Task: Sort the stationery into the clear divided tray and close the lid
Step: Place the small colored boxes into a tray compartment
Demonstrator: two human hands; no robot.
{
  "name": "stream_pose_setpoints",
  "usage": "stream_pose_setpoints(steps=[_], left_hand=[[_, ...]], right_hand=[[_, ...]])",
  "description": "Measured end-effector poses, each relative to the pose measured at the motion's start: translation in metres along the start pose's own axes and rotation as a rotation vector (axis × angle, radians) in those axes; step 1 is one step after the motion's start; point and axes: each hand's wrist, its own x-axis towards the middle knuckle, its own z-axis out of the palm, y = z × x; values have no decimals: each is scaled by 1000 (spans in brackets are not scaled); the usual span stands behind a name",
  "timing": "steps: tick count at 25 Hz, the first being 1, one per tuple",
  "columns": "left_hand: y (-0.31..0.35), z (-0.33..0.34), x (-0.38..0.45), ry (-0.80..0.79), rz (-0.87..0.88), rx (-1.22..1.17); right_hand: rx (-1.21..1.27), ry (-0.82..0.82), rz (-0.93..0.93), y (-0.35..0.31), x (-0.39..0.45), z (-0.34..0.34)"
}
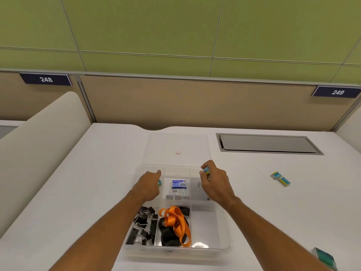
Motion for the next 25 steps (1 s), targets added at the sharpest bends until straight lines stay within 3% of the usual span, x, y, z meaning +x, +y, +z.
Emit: stream_pose_setpoints(steps=[10, 18, 25], left_hand=[[-14, -14, -1, -47, 81, 36], [-35, -34, -9, 361, 70, 37], [-56, -35, -16, 405, -20, 83]], right_hand=[[-2, -19, -20, -21, 0, 18], [-114, -208, -106, -72, 10, 55], [-344, -470, -179, -97, 22, 90]])
